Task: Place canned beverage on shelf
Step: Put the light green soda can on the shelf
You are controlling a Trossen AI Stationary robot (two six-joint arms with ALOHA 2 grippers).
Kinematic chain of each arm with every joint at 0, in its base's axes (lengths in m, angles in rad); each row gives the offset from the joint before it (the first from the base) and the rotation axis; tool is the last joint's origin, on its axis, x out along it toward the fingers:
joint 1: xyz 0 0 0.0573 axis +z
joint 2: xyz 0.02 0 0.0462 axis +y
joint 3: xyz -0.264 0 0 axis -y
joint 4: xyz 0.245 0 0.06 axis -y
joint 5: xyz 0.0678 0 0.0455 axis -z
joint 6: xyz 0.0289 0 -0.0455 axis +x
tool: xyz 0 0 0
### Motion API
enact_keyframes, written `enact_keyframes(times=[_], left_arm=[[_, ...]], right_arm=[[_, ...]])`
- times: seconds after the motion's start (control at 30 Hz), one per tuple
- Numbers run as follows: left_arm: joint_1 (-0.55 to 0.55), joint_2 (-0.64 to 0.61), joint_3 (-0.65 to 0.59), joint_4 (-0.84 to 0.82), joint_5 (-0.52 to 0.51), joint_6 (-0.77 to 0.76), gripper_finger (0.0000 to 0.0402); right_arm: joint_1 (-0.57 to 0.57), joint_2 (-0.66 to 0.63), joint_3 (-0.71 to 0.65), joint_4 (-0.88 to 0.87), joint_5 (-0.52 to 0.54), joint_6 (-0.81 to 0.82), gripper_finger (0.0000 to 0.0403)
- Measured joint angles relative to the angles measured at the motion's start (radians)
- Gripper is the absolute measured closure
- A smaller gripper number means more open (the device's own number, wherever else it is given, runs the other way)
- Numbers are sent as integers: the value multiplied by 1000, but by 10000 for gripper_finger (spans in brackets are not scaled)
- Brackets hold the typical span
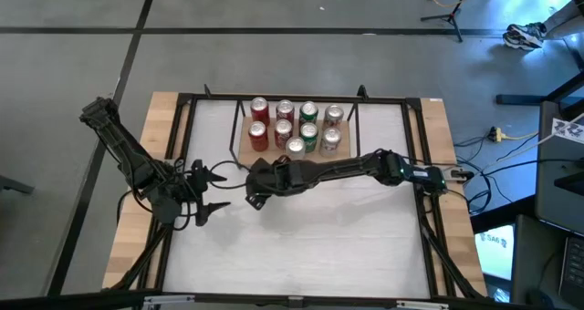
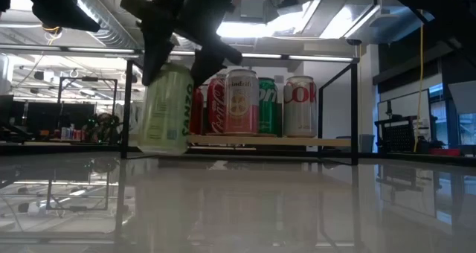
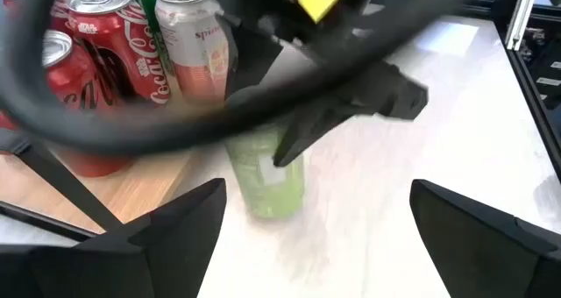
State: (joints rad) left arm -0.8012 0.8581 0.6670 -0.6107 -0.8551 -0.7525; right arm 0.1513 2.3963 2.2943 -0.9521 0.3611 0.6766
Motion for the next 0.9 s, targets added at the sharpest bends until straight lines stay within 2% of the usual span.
enact_keyframes(times=[0.33,0.57,0.9], left_arm=[[0,0,0,0,0,0,51],[0,0,0,0,0,3,51],[0,0,0,0,0,3,51]], right_arm=[[4,0,2,-93,64,152,91],[18,0,1,-192,129,194,91],[26,11,1,-149,118,191,91]])
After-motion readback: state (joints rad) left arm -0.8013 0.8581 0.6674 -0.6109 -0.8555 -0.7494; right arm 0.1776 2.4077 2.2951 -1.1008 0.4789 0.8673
